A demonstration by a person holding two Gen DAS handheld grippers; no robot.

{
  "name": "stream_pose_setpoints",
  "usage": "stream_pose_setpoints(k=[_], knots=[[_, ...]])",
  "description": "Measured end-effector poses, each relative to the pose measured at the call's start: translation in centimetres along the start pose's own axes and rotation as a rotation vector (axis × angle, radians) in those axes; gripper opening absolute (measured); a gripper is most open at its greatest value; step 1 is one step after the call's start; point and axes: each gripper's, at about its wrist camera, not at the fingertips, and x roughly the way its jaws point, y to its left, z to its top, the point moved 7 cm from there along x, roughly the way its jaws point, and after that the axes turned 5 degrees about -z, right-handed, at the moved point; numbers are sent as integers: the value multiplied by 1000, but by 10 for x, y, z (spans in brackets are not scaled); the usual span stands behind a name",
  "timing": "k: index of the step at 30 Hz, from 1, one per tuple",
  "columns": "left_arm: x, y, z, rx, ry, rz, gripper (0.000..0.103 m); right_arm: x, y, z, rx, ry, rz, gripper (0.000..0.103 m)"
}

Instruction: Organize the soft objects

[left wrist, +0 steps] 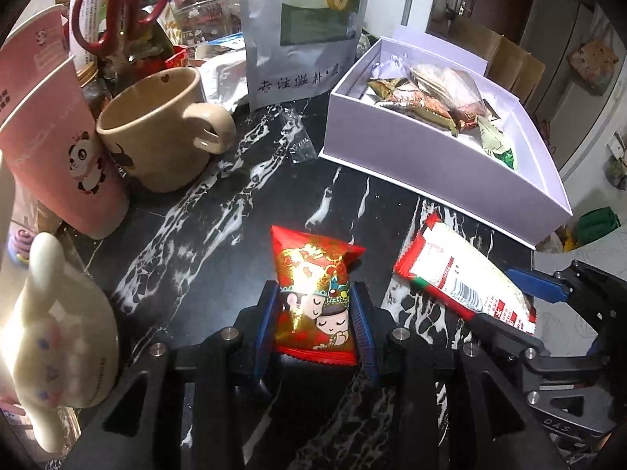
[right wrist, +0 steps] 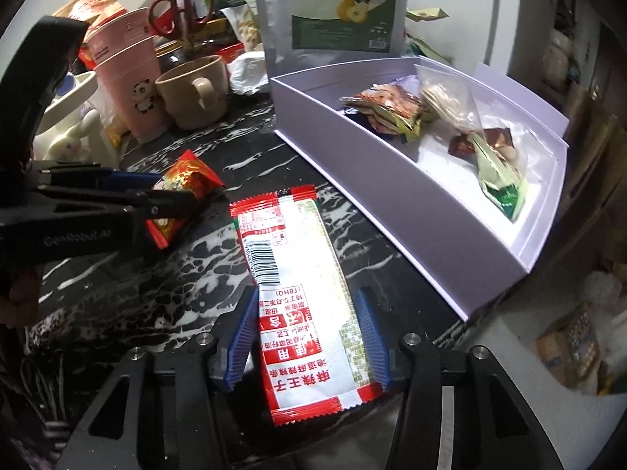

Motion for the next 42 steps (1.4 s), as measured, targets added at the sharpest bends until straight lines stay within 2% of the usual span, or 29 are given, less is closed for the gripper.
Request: stream_pose_setpoints(k=[8,10,14,29,35,38,40,42], knots=[[7,0,-1,10,0,4,36,-6,-2,-8,26,5,-6,49],[6,-1,-2,22,-8,9,33,-7,-2,-9,31,5,-9,49],[2,-4,-7,27,-6,-10,32,-9,-3,-11,41,9,-13,49],[-27,-23,-62,69,56,-57,32,-22,-3,-27,77,27,-27,49],[-32,-27,-72,91,73,-58,32,-28,6,-36,50,41,-34,49],[-31,-30,-71,127,74,-31,38,-29,11,-40,38,46,-14,54],[-28,-29,-69,117,81,-31,58,-28,13,-39,26,41,-14,57],[-25,-30,-68,115,83,-33,67,-26,15,-38,22,38,-7,62]])
